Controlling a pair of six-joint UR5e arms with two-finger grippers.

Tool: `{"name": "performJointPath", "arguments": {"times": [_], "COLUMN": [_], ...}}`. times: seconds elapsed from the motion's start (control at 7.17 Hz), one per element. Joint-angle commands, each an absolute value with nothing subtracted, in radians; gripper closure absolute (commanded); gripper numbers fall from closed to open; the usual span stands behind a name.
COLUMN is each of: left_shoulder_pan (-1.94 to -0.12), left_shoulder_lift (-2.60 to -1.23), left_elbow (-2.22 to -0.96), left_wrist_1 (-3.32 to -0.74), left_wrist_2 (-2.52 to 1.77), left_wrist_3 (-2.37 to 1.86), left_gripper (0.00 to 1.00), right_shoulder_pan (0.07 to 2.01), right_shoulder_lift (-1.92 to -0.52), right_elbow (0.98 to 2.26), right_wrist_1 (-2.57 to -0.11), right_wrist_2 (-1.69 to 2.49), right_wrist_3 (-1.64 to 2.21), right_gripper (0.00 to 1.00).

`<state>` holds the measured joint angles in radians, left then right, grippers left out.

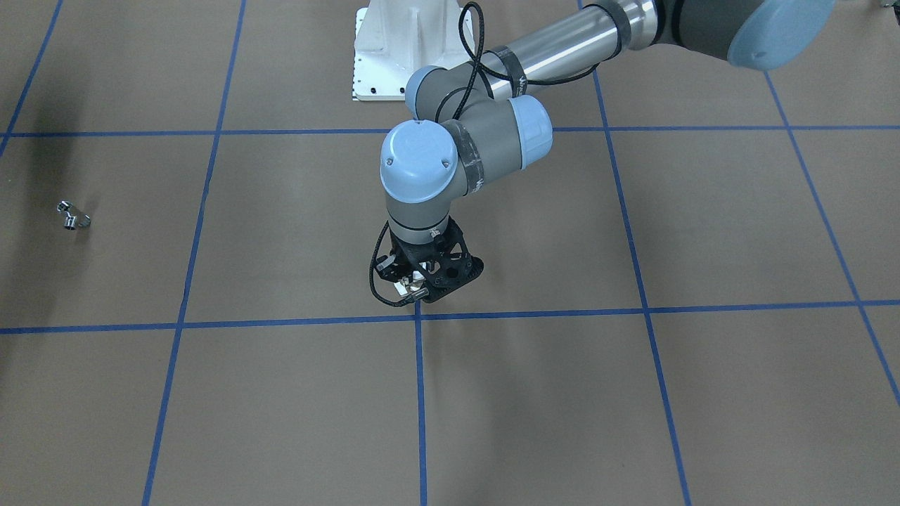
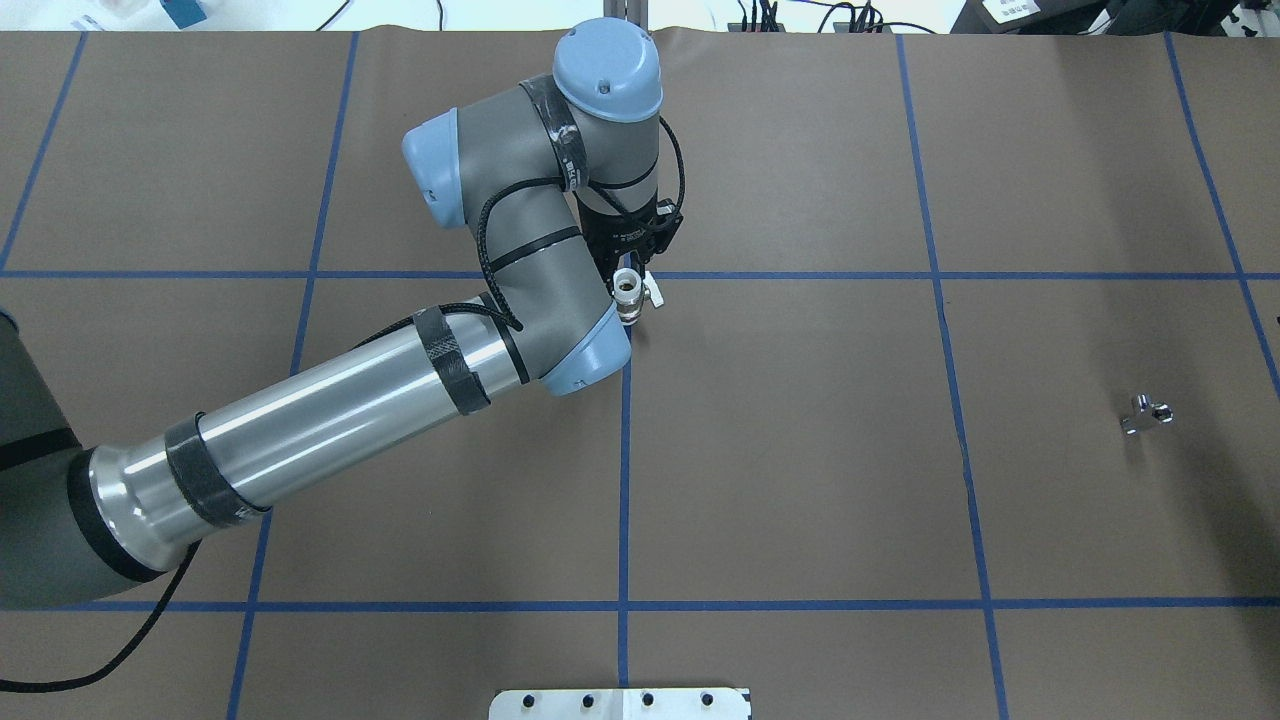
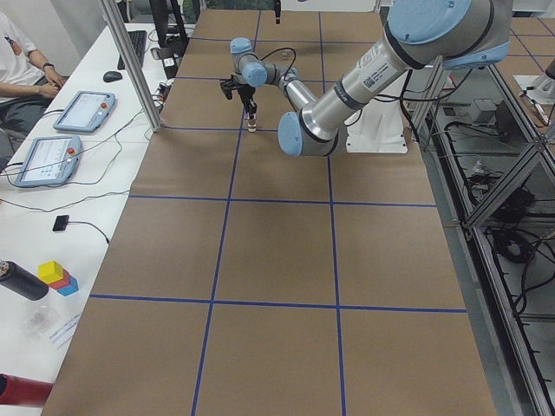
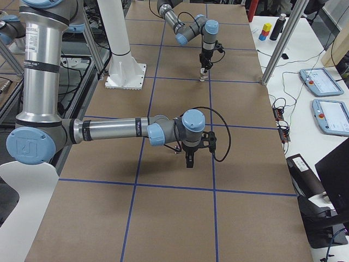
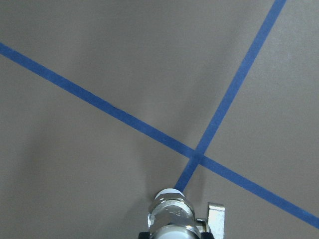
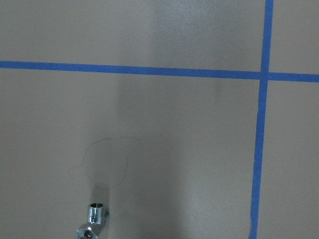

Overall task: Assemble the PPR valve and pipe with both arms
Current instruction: 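Lower the valve upright at the centre and open the left gripper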

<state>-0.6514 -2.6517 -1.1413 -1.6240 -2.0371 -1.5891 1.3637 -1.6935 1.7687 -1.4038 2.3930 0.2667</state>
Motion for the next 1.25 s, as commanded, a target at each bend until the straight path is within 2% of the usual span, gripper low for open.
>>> {"name": "performJointPath", "arguments": {"times": [0.0, 0.42, 0.7, 0.84, 0.98, 1.12], "left_shoulder_pan": [-0.65, -0.65, -0.653, -0.657, -0.658, -0.663], "left_shoulder_lift": [-2.649, -2.652, -2.628, -2.529, -2.35, -2.224], "left_elbow": [-1.141, -1.15, -1.246, -1.41, -1.641, -1.793], "left_wrist_1": [-1.624, -1.623, -1.608, -1.606, -1.606, -1.606], "left_wrist_2": [-2.037, -2.037, -2.04, -2.045, -2.045, -2.046], "left_wrist_3": [-1.585, -1.586, -1.592, -1.594, -1.586, -1.585], "left_gripper": [0.4, 0.29, 0.27, 0.27, 0.27, 0.27], "right_shoulder_pan": [1.364, 1.364, 1.349, 1.332, 1.304, 1.266], "right_shoulder_lift": [-1.694, -1.694, -1.686, -1.675, -1.652, -1.654], "right_elbow": [1.769, 1.769, 1.769, 1.769, 1.772, 1.77], "right_wrist_1": [-1.404, -1.404, -1.404, -1.402, -1.399, -1.334], "right_wrist_2": [2.393, 2.393, 2.393, 2.393, 2.395, 2.385], "right_wrist_3": [0.275, 0.279, 0.281, 0.282, 0.29, 0.348], "right_gripper": [0.0, 0.0, 0.0, 0.0, 0.0, 0.0]}}
